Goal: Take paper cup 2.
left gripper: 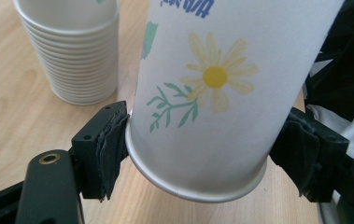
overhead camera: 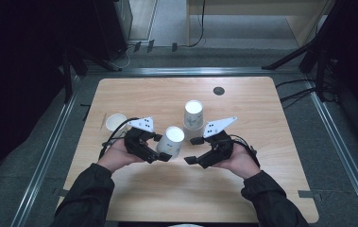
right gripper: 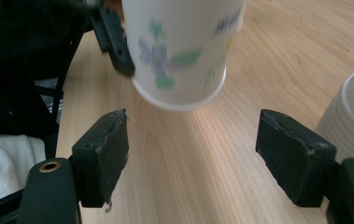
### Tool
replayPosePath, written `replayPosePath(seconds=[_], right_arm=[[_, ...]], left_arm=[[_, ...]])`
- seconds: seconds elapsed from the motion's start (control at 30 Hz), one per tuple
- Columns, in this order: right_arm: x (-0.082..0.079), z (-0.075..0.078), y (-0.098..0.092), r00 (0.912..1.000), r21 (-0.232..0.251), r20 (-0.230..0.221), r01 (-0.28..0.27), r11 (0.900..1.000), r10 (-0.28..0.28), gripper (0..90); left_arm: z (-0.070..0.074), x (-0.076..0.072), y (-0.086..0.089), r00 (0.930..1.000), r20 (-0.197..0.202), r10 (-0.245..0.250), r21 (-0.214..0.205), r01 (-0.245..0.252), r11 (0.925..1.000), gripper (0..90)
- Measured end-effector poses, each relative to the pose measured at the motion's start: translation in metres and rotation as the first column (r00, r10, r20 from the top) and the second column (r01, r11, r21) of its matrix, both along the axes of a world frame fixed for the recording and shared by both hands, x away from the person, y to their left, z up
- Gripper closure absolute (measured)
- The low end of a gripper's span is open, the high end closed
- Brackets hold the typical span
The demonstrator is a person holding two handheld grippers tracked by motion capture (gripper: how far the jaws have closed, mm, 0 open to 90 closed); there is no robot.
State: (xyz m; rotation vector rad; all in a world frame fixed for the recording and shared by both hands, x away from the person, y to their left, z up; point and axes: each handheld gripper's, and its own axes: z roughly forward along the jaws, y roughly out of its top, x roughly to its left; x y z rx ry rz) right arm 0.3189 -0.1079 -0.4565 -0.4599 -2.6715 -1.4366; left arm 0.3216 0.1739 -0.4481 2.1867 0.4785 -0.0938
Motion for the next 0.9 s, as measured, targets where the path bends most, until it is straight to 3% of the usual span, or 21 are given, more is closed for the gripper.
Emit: replayPosePath(seconds=[0.17, 0.3, 0.47, 0.63, 0.67, 0.9], right_arm=[[-0.004, -0.001, -0.003, 1.0, -0.006, 0.003, 0.006, 1.0, -0.006, 26.1], [-0.002, 0.0, -0.001, 0.9999, 0.016, 0.003, 0.014, 0.9998, -0.014, 26.5], [0.001, -0.003, 0.002, 0.9999, 0.013, 0.008, 0.011, 0.9999, -0.011, 26.6], [0.003, -0.005, 0.002, 0.9998, 0.018, 0.015, 0.01, 0.9998, -0.01, 26.9], [0.003, -0.005, 0.002, 0.9999, 0.017, 0.007, 0.009, 0.9998, -0.009, 27.0], [0.003, -0.009, 0.004, 0.9999, -0.001, 0.012, -0.003, 1.0, 0.003, 27.0]], left_arm=[[0.013, 0.005, 0.007, 0.9999, 0.005, -0.01, 0.022, 0.01, 0.9997, 23.4], [0.023, 0.011, 0.009, 0.9997, 0.009, -0.022, 0.069, 0.021, 0.9974, 23.4], [0.035, 0.021, 0.006, 0.9985, 0.012, -0.053, 0.16, 0.05, 0.9859, 23.3], [0.036, 0.021, 0.001, 0.9973, 0.018, -0.071, 0.214, 0.066, 0.9747, 23.4], [0.034, 0.021, 0.0, 0.9965, 0.016, -0.082, 0.224, 0.076, 0.9717, 23.3], [0.021, 0.016, -0.006, 0.9949, -0.016, -0.099, 0.349, 0.099, 0.9318, 23.3]])
